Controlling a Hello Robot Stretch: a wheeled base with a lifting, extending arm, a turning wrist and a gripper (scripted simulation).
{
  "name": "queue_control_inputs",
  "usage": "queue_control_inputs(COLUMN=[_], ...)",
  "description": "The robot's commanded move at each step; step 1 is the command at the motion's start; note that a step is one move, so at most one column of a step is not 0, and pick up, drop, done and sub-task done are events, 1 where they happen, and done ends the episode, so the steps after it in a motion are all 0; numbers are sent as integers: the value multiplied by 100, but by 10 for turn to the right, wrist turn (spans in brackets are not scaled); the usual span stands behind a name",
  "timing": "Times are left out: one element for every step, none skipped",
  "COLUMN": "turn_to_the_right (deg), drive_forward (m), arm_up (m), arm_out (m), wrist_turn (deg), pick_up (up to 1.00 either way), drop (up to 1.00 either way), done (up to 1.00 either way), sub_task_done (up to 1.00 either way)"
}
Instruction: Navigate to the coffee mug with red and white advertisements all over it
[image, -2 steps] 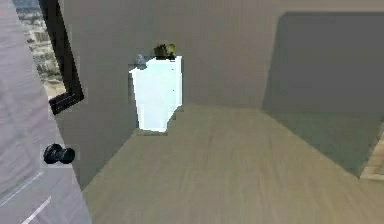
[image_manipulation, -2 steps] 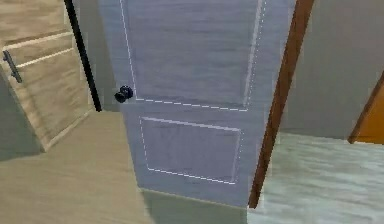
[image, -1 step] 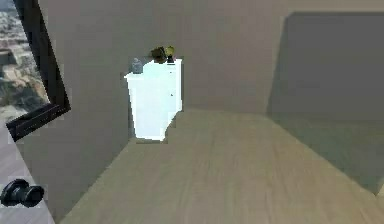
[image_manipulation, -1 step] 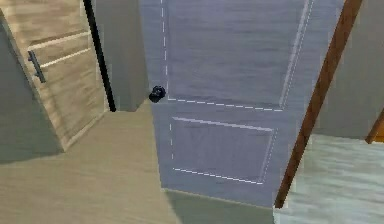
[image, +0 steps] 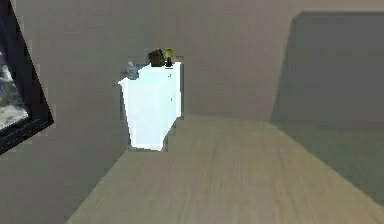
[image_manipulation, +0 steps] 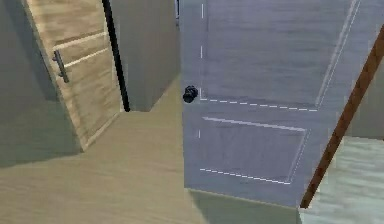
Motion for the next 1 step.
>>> queue_control_inputs(turn_to_the_right=[90], drive_forward=[0], arm_up=[0], arm_out=[0], wrist_turn=[0], pick_up=[0], drop=[0], done=[0], sub_task_done=[0])
